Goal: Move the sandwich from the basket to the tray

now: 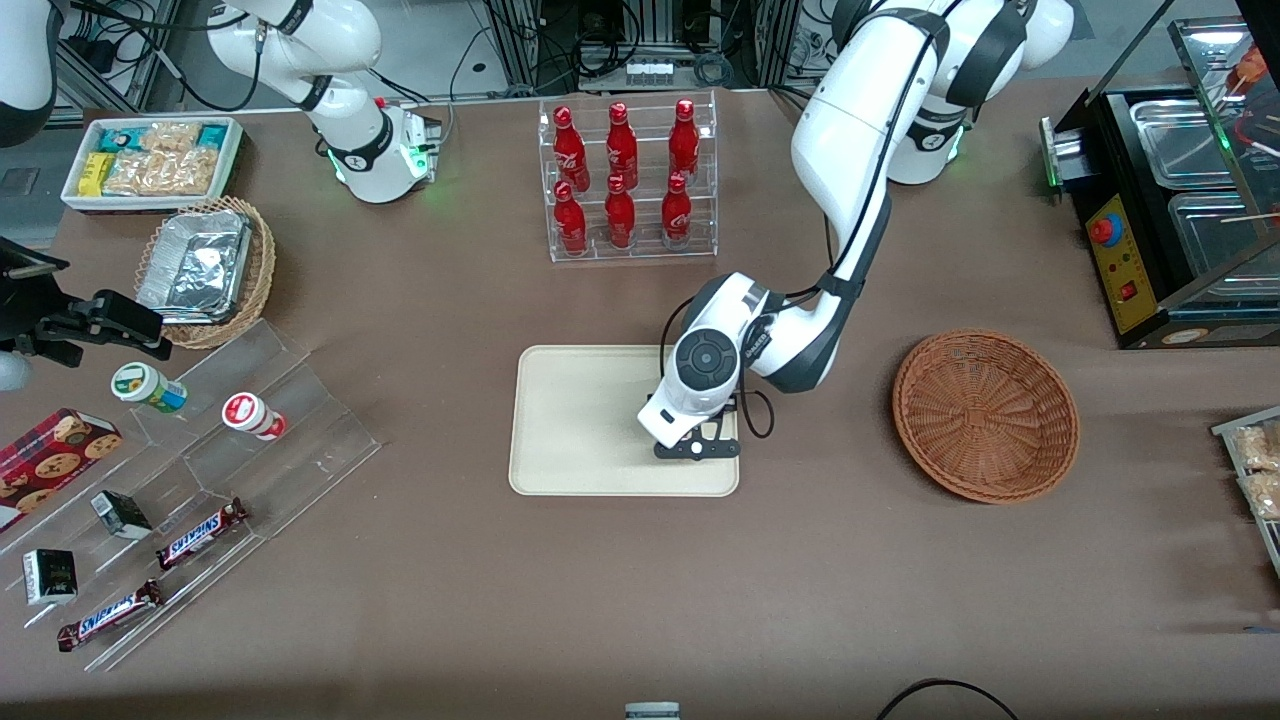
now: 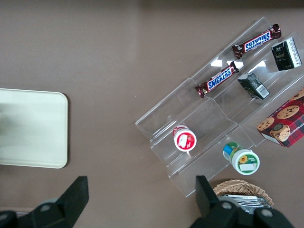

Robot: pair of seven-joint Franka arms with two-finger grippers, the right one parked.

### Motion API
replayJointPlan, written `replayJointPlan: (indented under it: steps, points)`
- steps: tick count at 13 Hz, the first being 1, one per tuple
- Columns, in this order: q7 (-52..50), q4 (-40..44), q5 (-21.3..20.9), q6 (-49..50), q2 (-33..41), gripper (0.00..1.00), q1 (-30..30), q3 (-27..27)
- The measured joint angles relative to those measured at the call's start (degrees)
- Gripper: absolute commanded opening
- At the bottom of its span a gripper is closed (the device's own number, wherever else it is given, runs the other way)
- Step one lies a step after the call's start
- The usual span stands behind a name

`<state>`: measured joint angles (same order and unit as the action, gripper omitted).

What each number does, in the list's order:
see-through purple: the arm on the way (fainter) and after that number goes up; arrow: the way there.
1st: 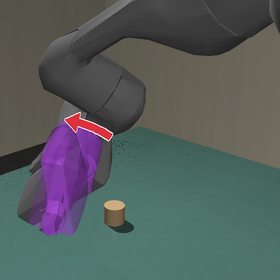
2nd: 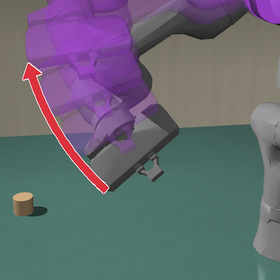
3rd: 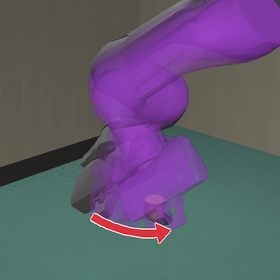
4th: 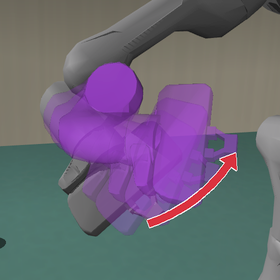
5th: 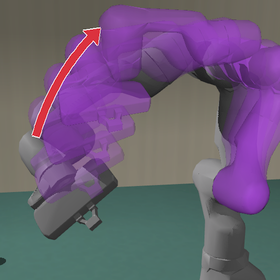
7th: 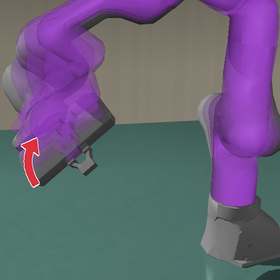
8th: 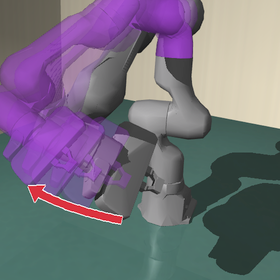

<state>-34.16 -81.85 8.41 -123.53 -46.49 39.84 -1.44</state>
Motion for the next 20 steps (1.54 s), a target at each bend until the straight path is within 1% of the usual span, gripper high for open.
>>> replayJointPlan:
  steps: [4,6,8,10,12,14,16,17,20]
  points:
    - [-0.1,1.7,0.0,1.5,0.9,1.00,-0.8,-1.1]
    - [-0.1,2.7,0.0,5.9,4.2,1.00,-2.5,-1.7]
    - [-0.2,2.4,-0.1,9.3,9.1,1.00,-4.9,-2.0]
    - [-0.1,-1.0,-0.8,10.7,14.6,1.00,-6.6,-3.9]
    - [1.0,-7.4,-1.8,10.9,21.2,1.00,-7.2,-7.7]
    - [5.7,-12.5,-2.0,11.8,26.7,1.00,-7.3,-12.0]
    - [11.4,-15.2,-2.0,14.7,30.8,1.00,-7.8,-15.8]
    - [13.3,-15.7,-2.0,16.5,32.3,1.00,-9.0,-16.6]
    - [17.4,-15.8,-2.0,22.5,35.9,1.00,-14.5,-16.2]
